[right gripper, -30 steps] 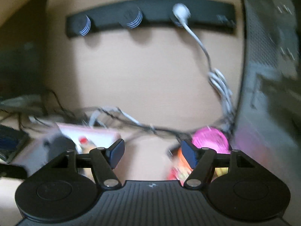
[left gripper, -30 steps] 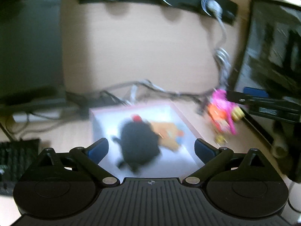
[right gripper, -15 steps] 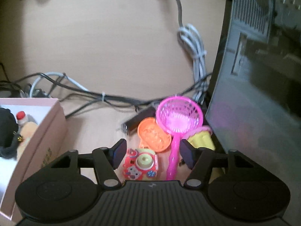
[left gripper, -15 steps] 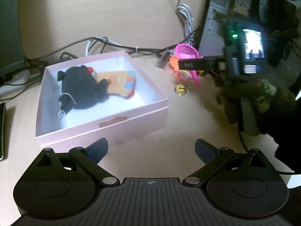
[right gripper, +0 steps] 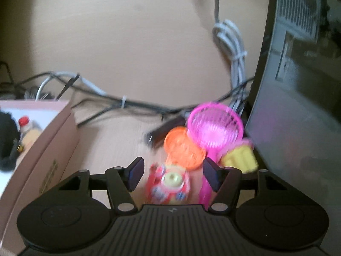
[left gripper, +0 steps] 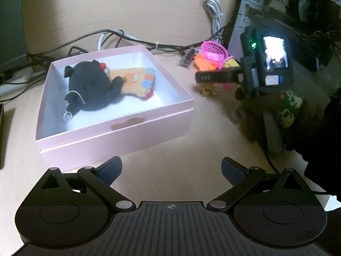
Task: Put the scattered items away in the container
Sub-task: 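Grasp the orange plastic toy from the toy pile with the right tool, then set the orange toy on the desk in front of the left tool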
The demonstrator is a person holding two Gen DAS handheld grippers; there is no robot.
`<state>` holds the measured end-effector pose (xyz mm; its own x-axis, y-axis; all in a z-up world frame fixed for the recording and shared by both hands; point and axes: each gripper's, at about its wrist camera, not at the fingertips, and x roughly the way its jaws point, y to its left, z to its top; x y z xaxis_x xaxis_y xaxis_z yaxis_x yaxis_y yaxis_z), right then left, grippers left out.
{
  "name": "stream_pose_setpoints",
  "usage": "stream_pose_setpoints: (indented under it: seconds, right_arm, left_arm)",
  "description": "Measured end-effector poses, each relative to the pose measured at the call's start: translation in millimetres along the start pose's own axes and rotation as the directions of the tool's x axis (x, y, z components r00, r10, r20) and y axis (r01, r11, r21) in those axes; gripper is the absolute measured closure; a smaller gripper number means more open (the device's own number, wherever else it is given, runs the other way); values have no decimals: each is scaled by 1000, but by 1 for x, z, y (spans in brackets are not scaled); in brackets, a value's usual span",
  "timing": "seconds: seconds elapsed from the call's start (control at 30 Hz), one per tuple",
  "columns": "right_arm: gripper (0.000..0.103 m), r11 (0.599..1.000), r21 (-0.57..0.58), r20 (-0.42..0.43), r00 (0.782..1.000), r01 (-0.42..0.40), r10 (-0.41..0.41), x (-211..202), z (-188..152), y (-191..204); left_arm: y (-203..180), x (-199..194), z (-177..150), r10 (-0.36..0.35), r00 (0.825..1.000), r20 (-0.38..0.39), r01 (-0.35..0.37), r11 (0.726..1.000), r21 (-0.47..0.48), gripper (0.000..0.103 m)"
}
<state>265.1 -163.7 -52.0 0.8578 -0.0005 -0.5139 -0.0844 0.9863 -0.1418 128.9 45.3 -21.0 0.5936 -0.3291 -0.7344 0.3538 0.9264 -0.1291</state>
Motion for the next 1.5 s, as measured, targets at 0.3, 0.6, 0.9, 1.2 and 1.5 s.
stream_pose_setpoints:
  seconds: [0.3,0.6,0.9,1.2,1.5]
  right_arm:
    - [62,994,-90,-67,995,62,-68,52,11,14]
    - [62,996,-43,-6,997,-79,79,-43,0,-4]
    - [62,884,-123,-153,889,-451,432,-151,-54,8]
    - [57,782,-206,-174,809,-588,562,-196,-74,41]
    - [37,862,-111,-80,869,-494,487,-226,-86,-7]
  left_arm:
    - [4,-1,-5,7,1000,-13,-8,1000,-17,1]
    - [9,-9,-9,31,1000,2,-31,999,-34,1]
    - [-2,-32,-30,64,998,3,-64,998,9,1]
    - [-9,-56,-60,85,996,-25,-85,996,15,1]
    - [-39,-54,-67,77,997,-21,-77,997,22,1]
